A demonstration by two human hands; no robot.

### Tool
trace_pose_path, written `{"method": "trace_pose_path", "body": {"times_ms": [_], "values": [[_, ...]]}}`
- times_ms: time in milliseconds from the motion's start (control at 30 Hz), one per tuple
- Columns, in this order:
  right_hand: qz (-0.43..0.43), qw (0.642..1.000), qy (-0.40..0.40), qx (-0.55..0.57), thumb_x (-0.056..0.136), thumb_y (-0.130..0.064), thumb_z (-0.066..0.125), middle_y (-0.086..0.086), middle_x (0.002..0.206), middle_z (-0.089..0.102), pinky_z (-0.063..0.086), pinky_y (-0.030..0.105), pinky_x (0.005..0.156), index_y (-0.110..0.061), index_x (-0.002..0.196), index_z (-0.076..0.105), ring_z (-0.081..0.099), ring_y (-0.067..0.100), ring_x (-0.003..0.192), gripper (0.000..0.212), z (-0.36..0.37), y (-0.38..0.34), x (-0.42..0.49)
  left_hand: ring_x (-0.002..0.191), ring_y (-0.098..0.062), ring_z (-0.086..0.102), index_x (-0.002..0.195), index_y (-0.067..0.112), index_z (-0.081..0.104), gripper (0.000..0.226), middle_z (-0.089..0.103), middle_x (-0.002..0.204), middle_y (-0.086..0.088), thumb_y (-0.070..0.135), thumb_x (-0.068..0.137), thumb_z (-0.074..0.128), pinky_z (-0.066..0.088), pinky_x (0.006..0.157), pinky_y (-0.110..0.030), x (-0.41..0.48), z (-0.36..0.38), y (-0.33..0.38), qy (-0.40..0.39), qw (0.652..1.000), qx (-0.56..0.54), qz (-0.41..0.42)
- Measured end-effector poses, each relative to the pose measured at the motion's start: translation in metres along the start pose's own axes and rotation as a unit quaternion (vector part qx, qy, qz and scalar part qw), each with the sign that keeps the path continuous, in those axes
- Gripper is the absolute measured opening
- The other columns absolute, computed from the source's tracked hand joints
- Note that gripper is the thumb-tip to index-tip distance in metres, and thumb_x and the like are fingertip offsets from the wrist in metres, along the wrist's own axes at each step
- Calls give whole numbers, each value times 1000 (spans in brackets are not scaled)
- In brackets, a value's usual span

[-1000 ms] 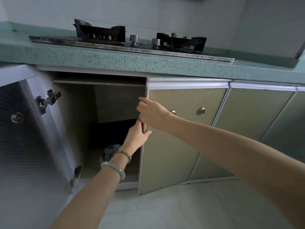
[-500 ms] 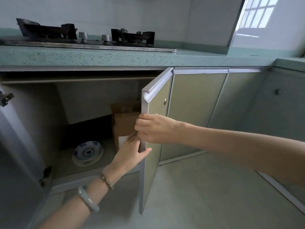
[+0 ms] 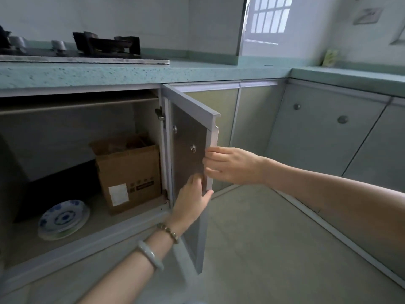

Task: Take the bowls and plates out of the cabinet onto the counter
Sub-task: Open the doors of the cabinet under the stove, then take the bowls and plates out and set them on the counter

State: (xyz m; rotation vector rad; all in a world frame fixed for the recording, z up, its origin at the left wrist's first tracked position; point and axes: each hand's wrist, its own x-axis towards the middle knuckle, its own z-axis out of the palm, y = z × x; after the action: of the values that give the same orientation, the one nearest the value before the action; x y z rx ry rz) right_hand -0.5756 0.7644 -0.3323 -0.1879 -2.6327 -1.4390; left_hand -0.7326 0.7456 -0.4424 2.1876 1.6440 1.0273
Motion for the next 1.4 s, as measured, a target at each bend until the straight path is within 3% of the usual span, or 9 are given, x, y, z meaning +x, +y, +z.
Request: {"method": "trace_pose_path", "body": {"times_ms": [100,333,500,633,733,900,1067,1267,1400], "values": [[12,998,-59,-13,81,-1,54,13,105,68,43,38,105,-6,92,67,63,31,101,17,0,7,-24,102,-30,61,108,7,51,30,59,107,-10,25,88,64,47,84,-39,10,21,18,10,999,-30,-20],[72,975,-206,-35,73,-7,48,15,120,63,36,41,111,-6,111,65,56,33,117,41,4,15,-59,102,-35,61,108,6,48,26,57,111,-13,16,86,58,46,81,-43,37,60,43,13,998,-23,-55],[101,961,-255,-38,72,-12,49,14,121,63,36,40,112,-7,111,66,55,33,119,43,9,17,-68,102,-35,59,108,7,49,30,58,111,-13,8,80,59,45,82,-40,48,76,37,-12,995,-84,-50],[117,973,-198,-34,76,-5,45,14,111,65,37,40,110,-6,97,68,59,34,109,31,15,13,-65,106,-23,59,116,14,47,40,56,117,-3,11,80,63,47,90,-32,41,72,20,-59,989,-131,-32],[132,983,-128,-26,80,-3,49,9,98,66,45,37,101,-9,84,67,62,30,95,19,20,6,-52,108,-17,57,123,15,49,44,56,121,0,15,82,65,45,94,-31,31,50,-6,-90,992,-92,-16],[117,992,-28,35,70,4,52,1,63,55,53,30,74,-13,66,62,55,23,58,20,27,-7,2,88,-6,64,89,24,72,9,71,90,10,31,85,68,44,71,-16,11,-33,-75,-94,991,-26,-96],[95,991,-50,75,48,2,63,-1,48,52,53,26,66,-14,59,59,53,22,44,21,33,-21,61,63,6,61,71,26,74,24,69,69,15,42,86,65,48,64,-18,-24,-115,-118,-47,984,6,-171],[66,988,-16,137,67,-28,81,-1,44,57,49,24,67,-16,52,60,55,22,42,28,41,-55,121,77,4,65,102,28,69,17,69,81,19,24,92,57,52,71,-18,-78,-184,-159,-49,965,70,-247],[56,984,-14,170,69,-27,79,-2,52,62,53,26,62,-16,62,66,59,21,47,18,64,-77,155,91,-8,64,111,26,67,24,64,93,10,23,90,56,46,80,-19,-106,-202,-196,-30,948,87,-305]]}}
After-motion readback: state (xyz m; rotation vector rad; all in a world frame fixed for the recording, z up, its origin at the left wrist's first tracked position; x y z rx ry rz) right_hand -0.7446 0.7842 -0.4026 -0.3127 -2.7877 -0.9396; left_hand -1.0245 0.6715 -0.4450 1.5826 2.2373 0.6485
